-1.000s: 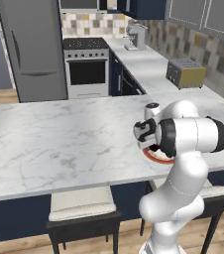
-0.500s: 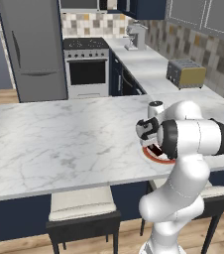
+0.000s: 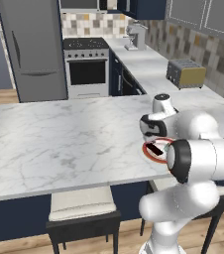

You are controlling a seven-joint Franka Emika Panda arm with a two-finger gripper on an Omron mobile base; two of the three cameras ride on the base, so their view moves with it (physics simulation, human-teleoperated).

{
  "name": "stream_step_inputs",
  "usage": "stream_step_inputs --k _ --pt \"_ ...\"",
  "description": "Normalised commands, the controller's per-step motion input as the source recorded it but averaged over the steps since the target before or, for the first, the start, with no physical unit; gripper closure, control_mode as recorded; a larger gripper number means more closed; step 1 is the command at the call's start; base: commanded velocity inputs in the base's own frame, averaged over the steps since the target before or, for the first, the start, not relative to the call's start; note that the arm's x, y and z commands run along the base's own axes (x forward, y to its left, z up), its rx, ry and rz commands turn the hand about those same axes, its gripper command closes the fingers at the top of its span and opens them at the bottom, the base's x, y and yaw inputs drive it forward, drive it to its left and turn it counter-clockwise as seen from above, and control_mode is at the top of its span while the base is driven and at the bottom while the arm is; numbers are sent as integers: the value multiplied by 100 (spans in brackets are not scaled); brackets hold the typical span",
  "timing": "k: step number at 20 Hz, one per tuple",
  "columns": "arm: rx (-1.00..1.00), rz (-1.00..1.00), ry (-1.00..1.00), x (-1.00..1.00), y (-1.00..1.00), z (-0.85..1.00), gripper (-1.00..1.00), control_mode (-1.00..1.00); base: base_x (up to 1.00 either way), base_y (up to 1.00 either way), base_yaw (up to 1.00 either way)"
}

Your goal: Take the cinnamon bottle from the cabinet and place it on the dining table, next to the plate with the cupcake. Then take the chocolate from the dining counter and place it on the cupcake plate.

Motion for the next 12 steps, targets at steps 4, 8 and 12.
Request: stream_step_inputs --k 4,8,12 --pt "-3 0 -8 -51 27 82 -100 -100 0 0 0" --pt "-2 0 -6 -63 35 76 -100 -100 0 0 0" --pt "-5 0 -3 -62 70 74 -100 -100 0 0 0"
